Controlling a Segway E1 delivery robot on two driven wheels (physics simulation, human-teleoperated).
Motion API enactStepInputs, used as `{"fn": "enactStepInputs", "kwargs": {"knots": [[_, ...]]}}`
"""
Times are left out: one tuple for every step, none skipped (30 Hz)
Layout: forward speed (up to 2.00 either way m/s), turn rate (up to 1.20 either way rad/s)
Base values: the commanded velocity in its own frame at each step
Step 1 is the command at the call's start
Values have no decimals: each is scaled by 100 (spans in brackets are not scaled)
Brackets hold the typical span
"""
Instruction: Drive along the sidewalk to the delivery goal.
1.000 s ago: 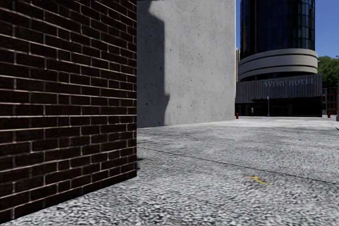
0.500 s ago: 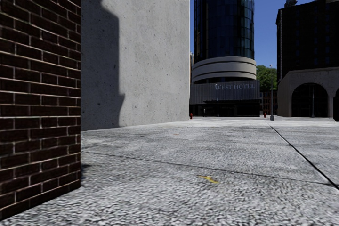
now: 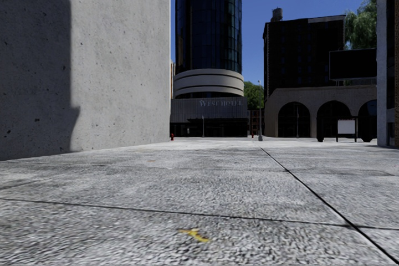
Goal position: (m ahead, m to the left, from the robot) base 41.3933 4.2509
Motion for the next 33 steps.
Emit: {"fn": "enactStepInputs", "kwargs": {"knots": [[127,-61],[129,-61],[134,-61],[137,-61],[137,-61],[139,-61],[141,-61],[144,-60],[144,-60],[147,-59],[151,-58],[153,-52],[153,-52],[153,-26],[153,-10],[155,-5],[155,-5],[164,-3],[171,-2],[175,-2],[175,-2],[187,-2],[200,-2],[200,-2],[200,-2],[200,-2],[200,-2],[200,-2],[200,-2],[200,-2],[200,-2],[200,-2],[200,-2]]}}
